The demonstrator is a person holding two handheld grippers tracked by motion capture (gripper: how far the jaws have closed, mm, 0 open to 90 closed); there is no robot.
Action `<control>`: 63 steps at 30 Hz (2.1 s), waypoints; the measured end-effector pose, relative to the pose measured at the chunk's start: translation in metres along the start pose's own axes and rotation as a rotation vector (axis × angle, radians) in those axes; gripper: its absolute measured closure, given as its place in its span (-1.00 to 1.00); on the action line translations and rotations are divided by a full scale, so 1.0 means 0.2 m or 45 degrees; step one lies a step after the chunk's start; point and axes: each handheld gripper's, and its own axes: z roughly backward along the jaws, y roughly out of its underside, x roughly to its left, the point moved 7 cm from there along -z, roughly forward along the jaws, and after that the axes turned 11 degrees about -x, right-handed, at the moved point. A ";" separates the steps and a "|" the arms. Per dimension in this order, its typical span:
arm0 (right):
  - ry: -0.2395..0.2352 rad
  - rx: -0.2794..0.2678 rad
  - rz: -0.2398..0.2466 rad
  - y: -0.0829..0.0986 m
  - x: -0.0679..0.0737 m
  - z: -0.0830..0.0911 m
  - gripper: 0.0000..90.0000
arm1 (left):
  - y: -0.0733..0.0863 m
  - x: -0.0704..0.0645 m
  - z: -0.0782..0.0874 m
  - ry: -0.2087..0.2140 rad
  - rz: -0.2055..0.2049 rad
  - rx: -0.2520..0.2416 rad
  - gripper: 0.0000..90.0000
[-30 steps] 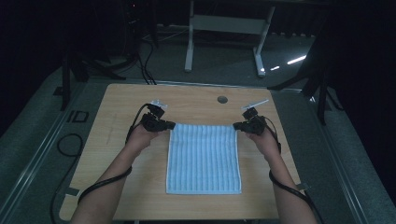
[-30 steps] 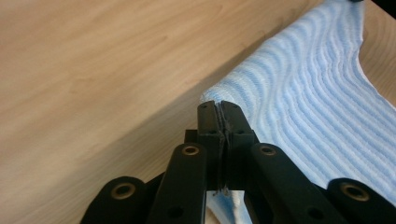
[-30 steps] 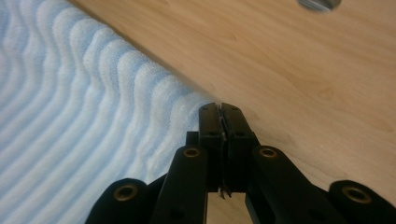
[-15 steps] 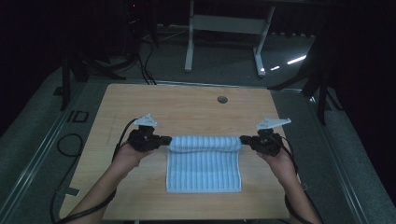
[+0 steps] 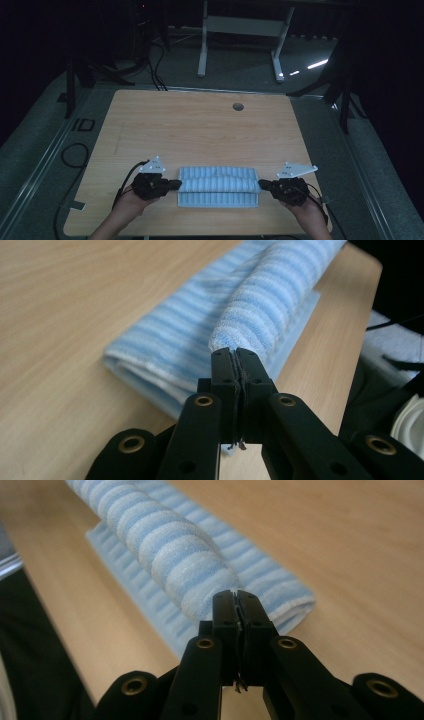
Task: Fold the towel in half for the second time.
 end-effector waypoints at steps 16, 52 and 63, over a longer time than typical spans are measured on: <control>-0.083 0.025 -0.134 0.12 0.04 -0.11 0.50 | 0.07 -0.01 -0.13 0.081 0.007 0.100 0.31; 0.011 0.227 -0.085 0.07 -0.25 -0.59 0.38 | 0.07 0.34 -0.32 -0.087 0.044 0.170 0.33; 0.014 0.235 -0.131 -0.02 -0.34 -0.71 0.33 | 0.00 0.48 -0.34 -0.125 0.071 0.179 0.33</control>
